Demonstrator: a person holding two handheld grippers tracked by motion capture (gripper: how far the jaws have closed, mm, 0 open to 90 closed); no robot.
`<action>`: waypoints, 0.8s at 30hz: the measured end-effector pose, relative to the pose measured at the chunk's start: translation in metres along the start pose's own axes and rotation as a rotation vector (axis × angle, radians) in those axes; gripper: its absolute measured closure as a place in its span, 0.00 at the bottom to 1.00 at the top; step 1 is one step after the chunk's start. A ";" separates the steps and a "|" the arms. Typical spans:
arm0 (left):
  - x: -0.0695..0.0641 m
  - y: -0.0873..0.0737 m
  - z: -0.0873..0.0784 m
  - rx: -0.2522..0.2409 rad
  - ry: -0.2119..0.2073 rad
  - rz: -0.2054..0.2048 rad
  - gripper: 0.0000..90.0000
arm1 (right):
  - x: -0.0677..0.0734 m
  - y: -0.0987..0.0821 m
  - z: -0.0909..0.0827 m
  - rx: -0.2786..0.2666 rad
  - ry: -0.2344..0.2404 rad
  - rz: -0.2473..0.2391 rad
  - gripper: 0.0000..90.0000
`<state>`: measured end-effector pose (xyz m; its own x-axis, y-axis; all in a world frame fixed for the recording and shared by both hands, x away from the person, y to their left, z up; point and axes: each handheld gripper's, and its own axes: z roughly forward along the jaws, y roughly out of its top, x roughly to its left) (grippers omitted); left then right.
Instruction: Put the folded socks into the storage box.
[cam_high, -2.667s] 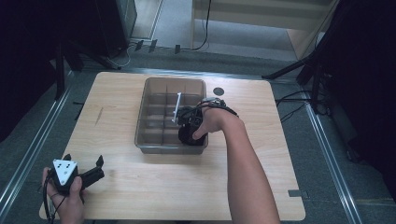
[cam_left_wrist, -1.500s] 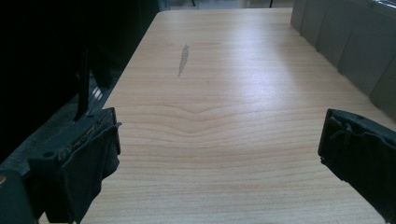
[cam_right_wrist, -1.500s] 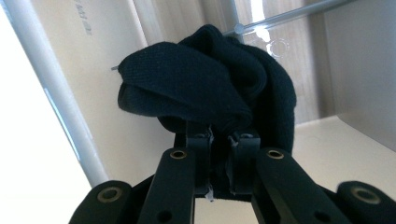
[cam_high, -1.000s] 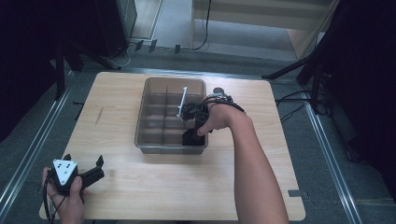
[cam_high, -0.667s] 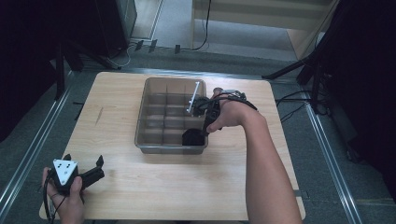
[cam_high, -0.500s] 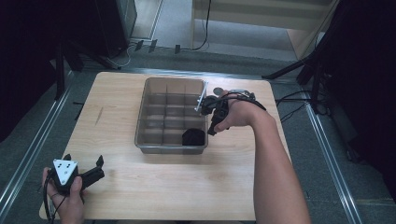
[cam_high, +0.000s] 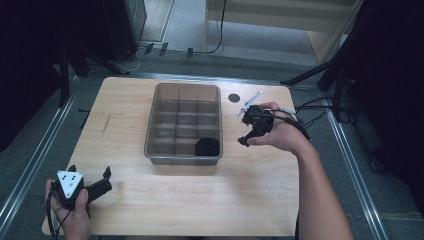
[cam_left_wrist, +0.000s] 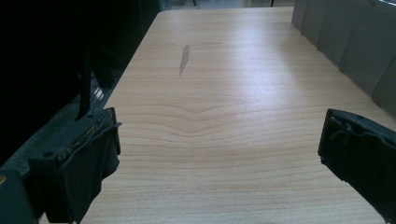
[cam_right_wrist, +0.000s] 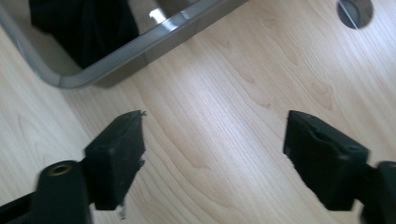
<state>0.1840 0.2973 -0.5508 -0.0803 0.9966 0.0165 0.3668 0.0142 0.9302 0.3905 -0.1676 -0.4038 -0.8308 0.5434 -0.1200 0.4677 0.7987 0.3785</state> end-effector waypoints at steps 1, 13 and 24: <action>0.000 0.000 0.000 0.000 0.000 0.000 0.00 | -0.001 -0.007 0.000 -0.032 0.007 0.042 0.21; -0.001 0.000 0.000 0.004 0.004 0.009 0.00 | 0.006 -0.086 0.014 -0.416 -0.223 0.525 0.15; 0.000 0.000 0.000 0.002 0.004 0.006 0.00 | 0.031 -0.136 0.029 -0.643 -0.405 0.751 0.12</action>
<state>0.1838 0.2968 -0.5506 -0.0817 0.9964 0.0235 0.3695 0.0084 0.9292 0.3101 -0.2525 -0.4860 -0.1788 0.9793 0.0944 0.4731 0.0015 0.8810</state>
